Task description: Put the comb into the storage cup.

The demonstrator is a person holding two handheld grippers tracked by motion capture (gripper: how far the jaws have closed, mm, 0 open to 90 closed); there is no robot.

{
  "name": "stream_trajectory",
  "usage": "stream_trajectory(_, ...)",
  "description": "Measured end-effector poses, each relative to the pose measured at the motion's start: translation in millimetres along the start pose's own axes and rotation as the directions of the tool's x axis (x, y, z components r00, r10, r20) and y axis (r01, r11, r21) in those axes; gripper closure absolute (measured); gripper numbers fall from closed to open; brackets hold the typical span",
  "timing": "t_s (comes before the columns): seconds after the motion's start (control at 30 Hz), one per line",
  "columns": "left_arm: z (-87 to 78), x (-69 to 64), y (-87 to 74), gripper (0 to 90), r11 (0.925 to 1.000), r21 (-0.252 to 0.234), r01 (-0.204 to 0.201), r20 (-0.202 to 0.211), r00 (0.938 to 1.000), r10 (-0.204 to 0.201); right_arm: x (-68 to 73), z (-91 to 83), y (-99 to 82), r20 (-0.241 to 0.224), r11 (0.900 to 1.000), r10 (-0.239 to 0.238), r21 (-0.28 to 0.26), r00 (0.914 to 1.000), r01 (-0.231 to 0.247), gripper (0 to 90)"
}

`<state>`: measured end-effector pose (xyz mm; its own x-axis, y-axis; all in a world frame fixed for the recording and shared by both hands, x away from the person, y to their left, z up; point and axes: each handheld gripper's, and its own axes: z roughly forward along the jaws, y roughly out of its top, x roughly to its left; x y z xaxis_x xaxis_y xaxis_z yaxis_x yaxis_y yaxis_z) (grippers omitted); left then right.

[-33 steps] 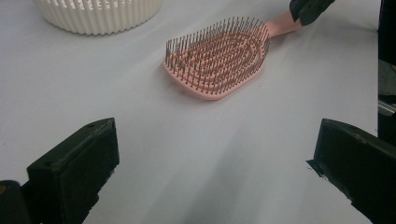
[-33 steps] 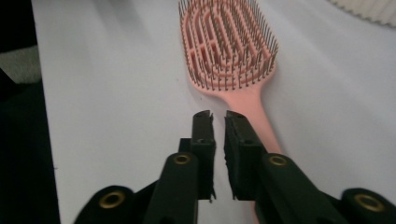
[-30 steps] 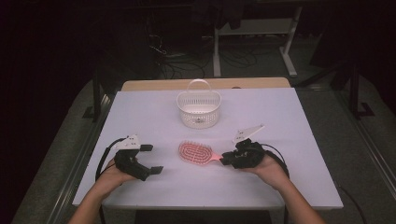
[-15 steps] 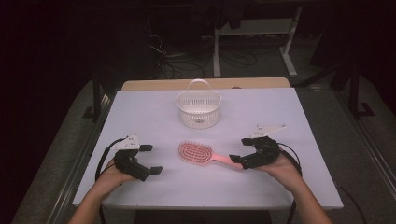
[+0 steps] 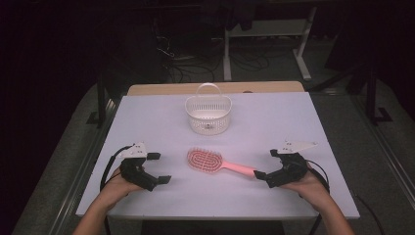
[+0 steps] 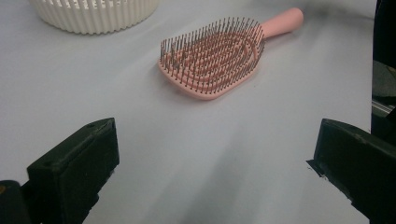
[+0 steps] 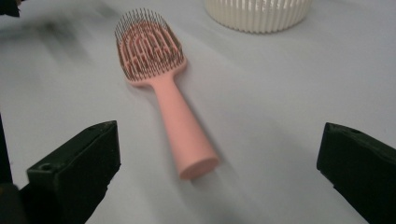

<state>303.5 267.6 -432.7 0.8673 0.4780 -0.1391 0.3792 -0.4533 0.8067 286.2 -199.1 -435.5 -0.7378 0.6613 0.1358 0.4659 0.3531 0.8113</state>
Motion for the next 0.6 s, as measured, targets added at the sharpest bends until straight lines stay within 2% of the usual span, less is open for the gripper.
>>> stream_trajectory(0.17,-1.0,0.2,-0.9,0.2,1.0000,0.001,0.001,-0.002,1.0000,-0.001,-4.0,-3.3,-11.9,-0.003,0.9997,0.023,-0.006,0.9997,-0.023,0.0)
stream_trajectory(0.6,-1.3,0.1,-1.8,0.2,1.0000,-0.001,-0.001,-0.001,1.0000,0.001,-5.2,-3.7,-7.8,-0.019,0.9999,0.012,-0.007,0.9997,-0.012,0.0)
